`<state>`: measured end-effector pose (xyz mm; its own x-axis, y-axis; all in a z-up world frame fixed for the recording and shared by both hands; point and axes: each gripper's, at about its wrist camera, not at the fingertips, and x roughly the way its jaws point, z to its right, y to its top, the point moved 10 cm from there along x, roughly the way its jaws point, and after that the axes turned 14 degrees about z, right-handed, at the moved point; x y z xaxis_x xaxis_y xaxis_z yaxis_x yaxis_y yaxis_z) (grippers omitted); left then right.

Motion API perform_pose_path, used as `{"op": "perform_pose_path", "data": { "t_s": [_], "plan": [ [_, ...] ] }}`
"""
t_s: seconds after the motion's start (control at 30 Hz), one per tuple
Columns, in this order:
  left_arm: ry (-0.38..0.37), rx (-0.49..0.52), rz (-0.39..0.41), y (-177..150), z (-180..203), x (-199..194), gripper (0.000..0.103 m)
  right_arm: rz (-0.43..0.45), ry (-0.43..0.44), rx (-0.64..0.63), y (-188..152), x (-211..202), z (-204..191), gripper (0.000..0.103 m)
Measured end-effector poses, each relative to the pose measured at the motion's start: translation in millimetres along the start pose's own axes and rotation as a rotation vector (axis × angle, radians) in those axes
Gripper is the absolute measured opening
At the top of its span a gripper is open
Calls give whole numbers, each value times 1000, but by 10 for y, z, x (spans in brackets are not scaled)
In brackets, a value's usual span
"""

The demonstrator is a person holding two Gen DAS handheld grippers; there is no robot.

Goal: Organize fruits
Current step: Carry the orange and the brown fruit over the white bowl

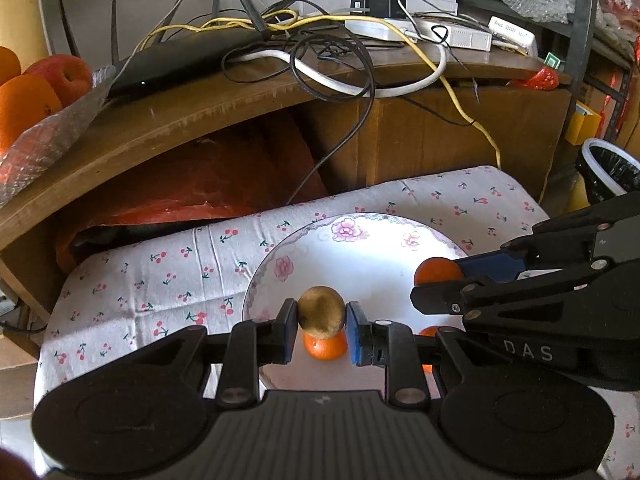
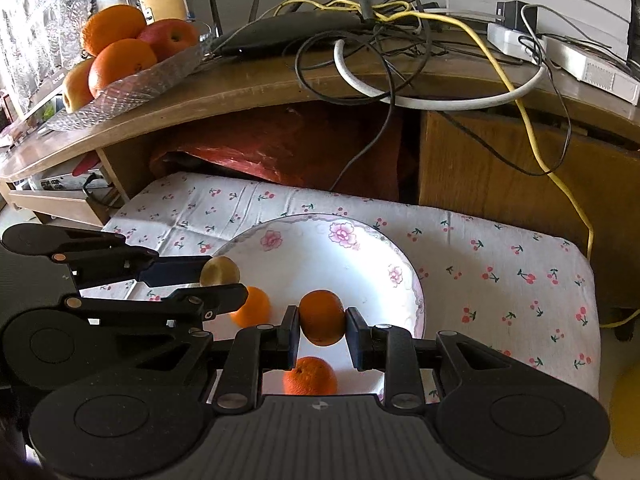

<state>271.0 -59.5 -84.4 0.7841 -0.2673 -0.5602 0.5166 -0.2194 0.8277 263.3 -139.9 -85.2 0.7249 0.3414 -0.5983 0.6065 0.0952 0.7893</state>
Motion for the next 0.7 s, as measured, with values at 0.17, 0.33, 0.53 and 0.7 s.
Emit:
{"op": "perform_pose_path", "data": {
  "t_s": [0.17, 0.33, 0.53, 0.7],
  "plan": [
    [2, 0, 1, 26, -44, 83, 33, -4, 3, 8, 31, 88, 34, 23],
    [1, 0, -7, 23, -86, 165, 33, -11, 10, 10, 22, 163, 34, 23],
    [-6, -7, -17, -7, -100, 247, 33, -20, 11, 12, -10, 229, 68, 23],
    [-6, -5, -31, -48, -108, 290, 33, -35, 15, 10, -52, 281, 64, 23]
  ]
}}
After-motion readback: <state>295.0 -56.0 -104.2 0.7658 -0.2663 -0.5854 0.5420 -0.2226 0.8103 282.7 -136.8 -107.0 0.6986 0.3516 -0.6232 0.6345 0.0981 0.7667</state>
